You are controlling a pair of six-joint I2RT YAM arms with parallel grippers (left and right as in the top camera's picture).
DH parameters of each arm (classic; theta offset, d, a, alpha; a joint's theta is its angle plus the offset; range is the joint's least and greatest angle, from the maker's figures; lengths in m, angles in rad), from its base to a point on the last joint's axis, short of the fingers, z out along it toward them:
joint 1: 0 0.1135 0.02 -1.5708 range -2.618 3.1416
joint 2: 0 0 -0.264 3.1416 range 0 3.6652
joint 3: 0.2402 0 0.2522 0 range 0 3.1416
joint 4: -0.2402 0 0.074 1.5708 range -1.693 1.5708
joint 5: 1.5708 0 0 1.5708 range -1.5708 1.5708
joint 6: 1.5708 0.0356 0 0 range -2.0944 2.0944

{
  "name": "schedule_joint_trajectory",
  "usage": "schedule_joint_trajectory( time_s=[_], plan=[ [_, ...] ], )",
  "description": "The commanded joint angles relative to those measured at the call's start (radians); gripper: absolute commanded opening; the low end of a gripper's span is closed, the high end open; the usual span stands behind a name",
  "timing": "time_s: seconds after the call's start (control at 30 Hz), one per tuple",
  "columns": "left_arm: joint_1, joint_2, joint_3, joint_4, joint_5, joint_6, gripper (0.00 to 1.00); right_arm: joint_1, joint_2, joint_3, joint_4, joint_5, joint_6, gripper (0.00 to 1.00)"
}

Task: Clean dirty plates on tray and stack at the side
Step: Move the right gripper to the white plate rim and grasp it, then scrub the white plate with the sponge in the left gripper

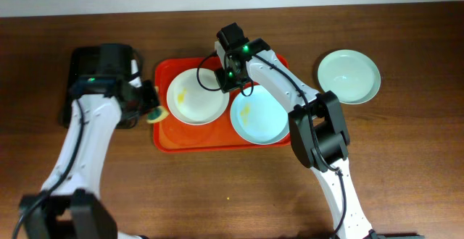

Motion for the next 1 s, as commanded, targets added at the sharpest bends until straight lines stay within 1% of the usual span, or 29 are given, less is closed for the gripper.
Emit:
schedule_joint_trajectory(
  time_s=[0.0, 0.03, 0.07, 0.1, 0.13, 0.2, 0.27, 0.33, 0.4, 0.5, 0.53, 0.57, 0.67, 0.7, 0.77, 0.83, 0.93, 0.97],
  plan=[
    [-0.059, 0.102, -0.005, 0.099, 0.047, 0.010, 0.00, 0.032, 0.024, -0.008, -0.053, -0.035, -0.007, 0.04],
    [-0.067, 0.124, -0.005, 0.125, 0.043, -0.005, 0.00, 0.038, 0.024, -0.008, -0.056, -0.035, -0.002, 0.04],
    [-0.074, 0.154, -0.005, 0.153, 0.043, -0.054, 0.00, 0.044, 0.024, -0.008, -0.057, -0.032, 0.035, 0.04],
    [-0.083, 0.194, -0.005, 0.190, 0.045, -0.128, 0.00, 0.048, 0.027, -0.008, -0.052, -0.031, 0.078, 0.04],
    [-0.088, 0.217, -0.005, 0.211, 0.045, -0.153, 0.00, 0.050, 0.029, -0.008, -0.047, -0.031, 0.111, 0.04],
    [-0.106, 0.283, -0.005, 0.271, 0.063, -0.159, 0.00, 0.050, 0.037, -0.010, -0.032, -0.031, 0.149, 0.04],
    [-0.126, 0.353, -0.005, 0.338, 0.105, -0.159, 0.00, 0.050, 0.039, -0.026, -0.006, -0.031, 0.149, 0.04],
    [-0.138, 0.407, -0.005, 0.394, 0.106, -0.158, 0.00, 0.050, 0.047, -0.037, 0.002, -0.031, 0.151, 0.04],
    [-0.138, 0.433, -0.005, 0.409, 0.080, -0.156, 0.00, 0.050, 0.050, -0.042, 0.001, -0.031, 0.151, 0.04],
    [-0.128, 0.441, -0.005, 0.347, -0.108, -0.119, 0.00, 0.050, 0.050, -0.056, 0.001, -0.031, 0.151, 0.04],
    [-0.115, 0.435, 0.001, 0.270, -0.234, -0.115, 0.00, 0.050, 0.050, -0.066, 0.001, -0.031, 0.151, 0.04],
    [-0.105, 0.432, 0.009, 0.222, -0.303, -0.116, 0.00, 0.050, 0.050, -0.072, 0.000, -0.031, 0.151, 0.04],
    [-0.076, 0.412, 0.047, 0.106, -0.463, -0.120, 0.00, 0.050, 0.050, -0.091, 0.001, -0.031, 0.151, 0.04],
    [-0.064, 0.397, 0.068, 0.078, -0.469, -0.120, 0.00, 0.050, 0.050, -0.094, 0.000, -0.032, 0.151, 0.04],
    [-0.056, 0.356, 0.101, 0.063, -0.428, -0.120, 0.00, 0.050, 0.050, -0.098, -0.007, -0.031, 0.151, 0.04],
    [-0.057, 0.320, 0.117, 0.080, -0.333, -0.119, 0.00, 0.050, 0.050, -0.098, -0.011, -0.032, 0.151, 0.04],
    [-0.060, 0.291, 0.120, 0.155, -0.040, -0.119, 0.00, 0.050, 0.050, -0.098, -0.010, -0.032, 0.151, 0.04],
    [-0.063, 0.294, 0.119, 0.174, 0.009, -0.119, 0.00, 0.050, 0.050, -0.098, -0.010, -0.032, 0.151, 0.04]
  ],
)
